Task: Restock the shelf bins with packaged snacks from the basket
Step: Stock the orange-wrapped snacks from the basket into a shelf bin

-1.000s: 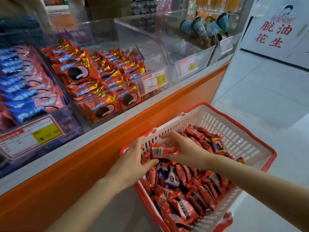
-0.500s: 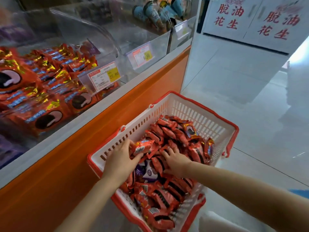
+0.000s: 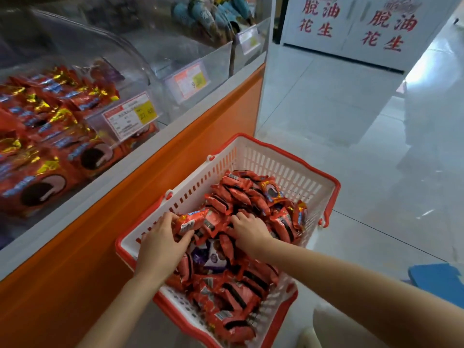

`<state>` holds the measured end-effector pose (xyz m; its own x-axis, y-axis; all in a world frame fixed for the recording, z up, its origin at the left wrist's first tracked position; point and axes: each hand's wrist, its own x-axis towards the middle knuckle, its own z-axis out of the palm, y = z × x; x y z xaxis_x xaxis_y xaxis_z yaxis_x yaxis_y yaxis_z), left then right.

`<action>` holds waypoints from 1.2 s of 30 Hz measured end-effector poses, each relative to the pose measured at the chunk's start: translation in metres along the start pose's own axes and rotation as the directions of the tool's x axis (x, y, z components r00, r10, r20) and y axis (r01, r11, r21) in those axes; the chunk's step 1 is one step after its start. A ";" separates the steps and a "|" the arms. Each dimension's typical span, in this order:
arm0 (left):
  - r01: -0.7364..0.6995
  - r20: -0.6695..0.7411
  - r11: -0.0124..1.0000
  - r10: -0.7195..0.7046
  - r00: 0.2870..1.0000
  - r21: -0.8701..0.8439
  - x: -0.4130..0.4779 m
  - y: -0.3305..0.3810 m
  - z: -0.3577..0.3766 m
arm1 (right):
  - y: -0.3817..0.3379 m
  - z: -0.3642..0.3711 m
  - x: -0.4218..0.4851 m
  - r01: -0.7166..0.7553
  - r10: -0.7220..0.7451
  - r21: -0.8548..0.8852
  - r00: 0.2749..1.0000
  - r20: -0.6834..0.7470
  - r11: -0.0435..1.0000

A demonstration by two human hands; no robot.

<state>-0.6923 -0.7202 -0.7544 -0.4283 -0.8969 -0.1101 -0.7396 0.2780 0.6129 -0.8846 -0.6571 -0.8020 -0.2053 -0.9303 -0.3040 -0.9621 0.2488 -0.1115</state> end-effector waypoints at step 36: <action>-0.226 -0.439 0.926 0.074 0.895 -0.304 -0.070 0.034 -0.168 | -0.109 -0.185 -0.022 0.041 -0.357 0.989 0.934 0.011 0.139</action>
<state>-0.6005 -0.7061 -0.5945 -0.2102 -0.9335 0.2905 -0.4301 0.3552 0.8300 -0.8081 -0.7142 -0.6080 0.1540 -0.9547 -0.2547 0.0356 0.2630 -0.9641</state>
